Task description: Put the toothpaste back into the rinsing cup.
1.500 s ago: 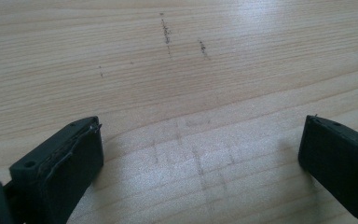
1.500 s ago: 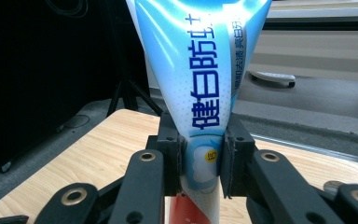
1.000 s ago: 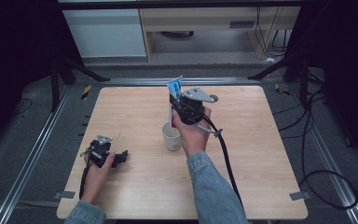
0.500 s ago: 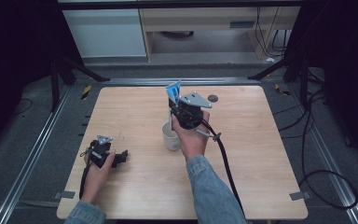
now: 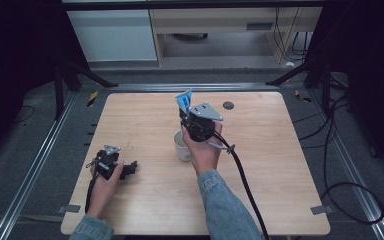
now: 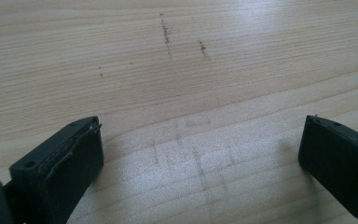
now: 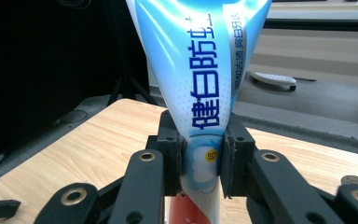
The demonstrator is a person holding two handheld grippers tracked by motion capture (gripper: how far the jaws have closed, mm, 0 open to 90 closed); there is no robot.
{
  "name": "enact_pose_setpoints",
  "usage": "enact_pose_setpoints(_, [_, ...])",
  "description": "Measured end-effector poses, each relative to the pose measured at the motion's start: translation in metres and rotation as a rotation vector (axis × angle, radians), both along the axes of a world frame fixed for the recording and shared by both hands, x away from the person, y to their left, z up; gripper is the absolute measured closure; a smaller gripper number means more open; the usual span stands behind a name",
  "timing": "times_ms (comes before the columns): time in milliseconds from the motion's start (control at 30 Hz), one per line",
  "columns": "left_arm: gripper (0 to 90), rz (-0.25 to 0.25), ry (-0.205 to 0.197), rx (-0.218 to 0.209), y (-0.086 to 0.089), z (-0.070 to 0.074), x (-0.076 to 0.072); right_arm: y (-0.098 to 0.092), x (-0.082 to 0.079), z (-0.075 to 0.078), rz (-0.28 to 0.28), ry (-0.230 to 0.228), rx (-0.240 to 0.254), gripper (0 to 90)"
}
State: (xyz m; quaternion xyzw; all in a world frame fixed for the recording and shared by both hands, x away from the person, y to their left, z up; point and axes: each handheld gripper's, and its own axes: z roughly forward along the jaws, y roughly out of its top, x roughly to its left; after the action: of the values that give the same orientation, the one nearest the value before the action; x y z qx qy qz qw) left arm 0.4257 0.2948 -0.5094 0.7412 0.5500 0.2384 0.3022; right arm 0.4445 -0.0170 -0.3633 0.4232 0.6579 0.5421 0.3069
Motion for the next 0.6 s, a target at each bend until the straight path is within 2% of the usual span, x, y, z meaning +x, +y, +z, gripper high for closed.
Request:
enact_pose_setpoints(267, [0.0, 0.000, 0.000, -0.001, 0.000, 0.000, 0.000, 0.007, -0.003, -0.012, -0.045, -0.015, -0.017, 73.0])
enact_pose_setpoints(600, [0.0, 0.000, 0.000, 0.000, 0.000, 0.000, 0.000, 0.009, -0.004, -0.021, -0.057, -0.010, -0.019, 73.0])
